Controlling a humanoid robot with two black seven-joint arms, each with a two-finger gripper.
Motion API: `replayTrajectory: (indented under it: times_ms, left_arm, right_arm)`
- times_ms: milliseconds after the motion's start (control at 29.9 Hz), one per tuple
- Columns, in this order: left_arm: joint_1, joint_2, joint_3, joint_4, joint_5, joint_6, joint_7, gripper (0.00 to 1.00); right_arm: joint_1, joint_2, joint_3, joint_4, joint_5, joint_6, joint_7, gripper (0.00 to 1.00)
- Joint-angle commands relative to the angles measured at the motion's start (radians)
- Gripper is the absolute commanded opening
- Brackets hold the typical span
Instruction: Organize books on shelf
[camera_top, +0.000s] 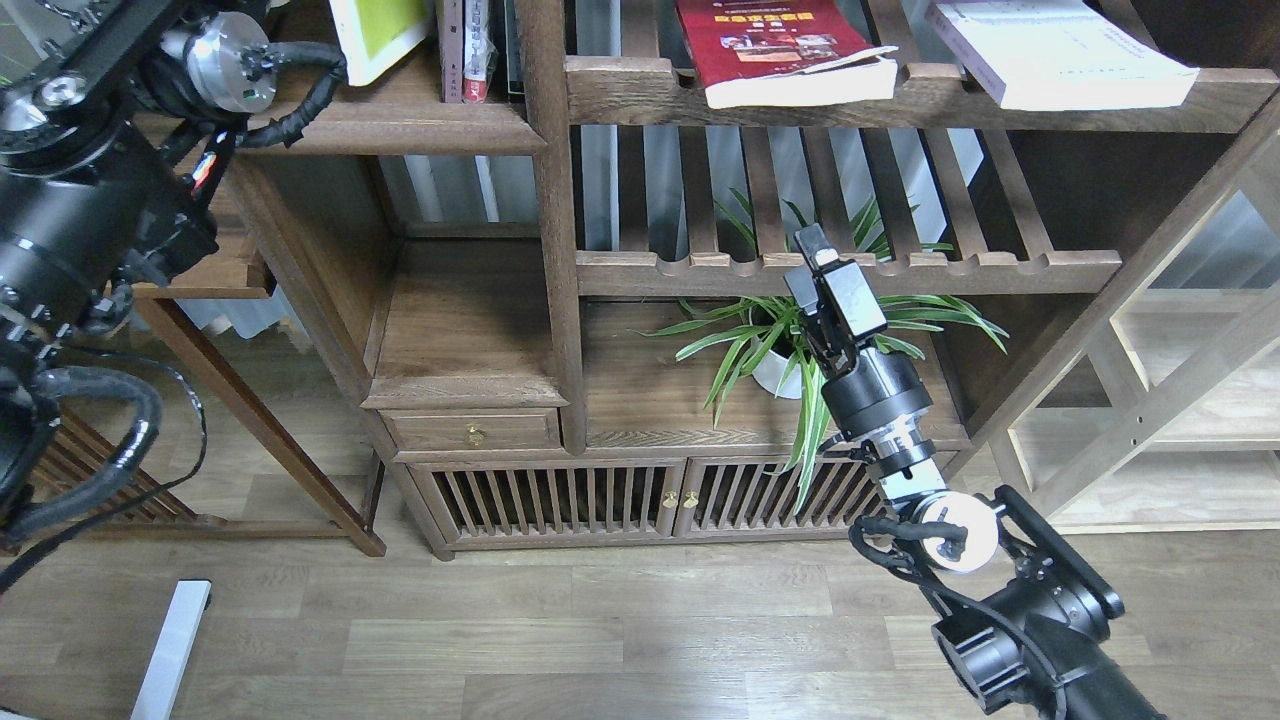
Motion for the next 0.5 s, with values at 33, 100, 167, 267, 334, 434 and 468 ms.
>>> replayTrajectory:
  times_ms: [33,100,167,267,334,434,468]
  left_arm:
    - [-0.002,-0.029,0.011,0.018,0.0,0.0,-0.017,0.17]
    - [-0.002,-0.034,0.027,0.018,-0.001,0.0,-0.018,0.19]
    - [-0.002,-0.037,0.036,0.019,-0.004,0.0,-0.02,0.2]
    - [-0.002,-0.048,0.044,0.019,-0.029,0.0,-0.034,0.23]
    - [-0.002,-0.052,0.056,0.019,-0.03,0.0,-0.041,0.26]
    - [-0.004,-0.063,0.064,0.019,-0.032,0.003,-0.041,0.34]
    - [-0.005,-0.066,0.064,0.019,-0.032,0.003,-0.043,0.36]
  right_arm:
    - [0.0,-0.007,0.0,0.001,0.0,0.011,0.0,0.95]
    - [0.0,-0.01,0.0,-0.001,0.0,0.011,0.0,0.95]
    - [0.0,-0.01,0.0,-0.001,0.0,0.011,0.0,0.95]
    - [0.0,-0.016,0.001,-0.001,0.0,0.011,0.0,0.95]
    - [0.0,-0.017,0.001,-0.001,0.0,0.011,0.0,0.96]
    - [0.0,-0.017,0.0,-0.001,0.0,0.011,0.0,0.96]
    - [0.0,-0.017,0.0,-0.001,0.0,0.011,0.0,0.96]
